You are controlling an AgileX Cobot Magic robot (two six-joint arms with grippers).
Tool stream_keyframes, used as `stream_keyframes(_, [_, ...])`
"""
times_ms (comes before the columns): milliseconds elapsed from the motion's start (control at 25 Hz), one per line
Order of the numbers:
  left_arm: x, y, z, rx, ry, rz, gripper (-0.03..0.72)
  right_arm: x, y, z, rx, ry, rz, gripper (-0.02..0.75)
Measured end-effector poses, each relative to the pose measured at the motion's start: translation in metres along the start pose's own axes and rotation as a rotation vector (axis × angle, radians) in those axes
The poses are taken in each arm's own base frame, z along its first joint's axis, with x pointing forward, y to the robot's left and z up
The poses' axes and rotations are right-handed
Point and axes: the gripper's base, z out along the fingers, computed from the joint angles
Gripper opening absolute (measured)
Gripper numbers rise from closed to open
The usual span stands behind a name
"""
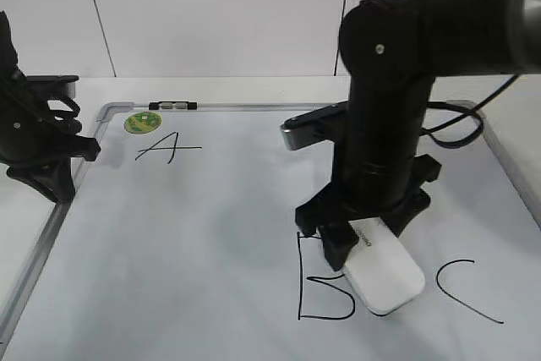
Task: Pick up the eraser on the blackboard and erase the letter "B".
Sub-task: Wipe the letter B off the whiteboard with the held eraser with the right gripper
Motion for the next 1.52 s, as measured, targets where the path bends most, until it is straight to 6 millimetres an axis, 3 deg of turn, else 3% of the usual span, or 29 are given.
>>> stream_keyframes(280, [0.0,0.0,0.0,0.0,0.003,0.0,0.043,-0.026,0.009,0.028,0.032,0.033,-0.031,0.561])
stream_keyframes(680, [0.0,0.0,0.0,0.0,0.003,0.0,0.043,-0.03,0.013,0.029,-0.003,0.053,-0.071,0.561])
stream_keyframes(800, [0.001,0.0,0.0,-0.001,0.006,0.001,0.043,-0.027,0.03,0.03,-0.002,0.053,-0.118,0.561])
stream_keyframes(1080, [0.001,0.0,0.001,-0.001,0.007,0.001,0.043,-0.004,0.101,0.032,-0.029,0.07,-0.29,0.561])
stream_keyframes(1160, [0.001,0.0,0.001,-0.001,0.007,0.001,0.043,0.001,0.113,0.033,-0.046,0.078,-0.313,0.561])
stream_keyframes(1320, [0.0,0.0,0.001,-0.001,0.007,0.001,0.043,0.001,0.115,0.033,-0.058,0.079,-0.309,0.561])
stream_keyframes(1520, [0.001,0.0,0.001,-0.001,0.009,0.001,0.043,-0.005,0.101,0.033,-0.041,0.07,-0.269,0.561])
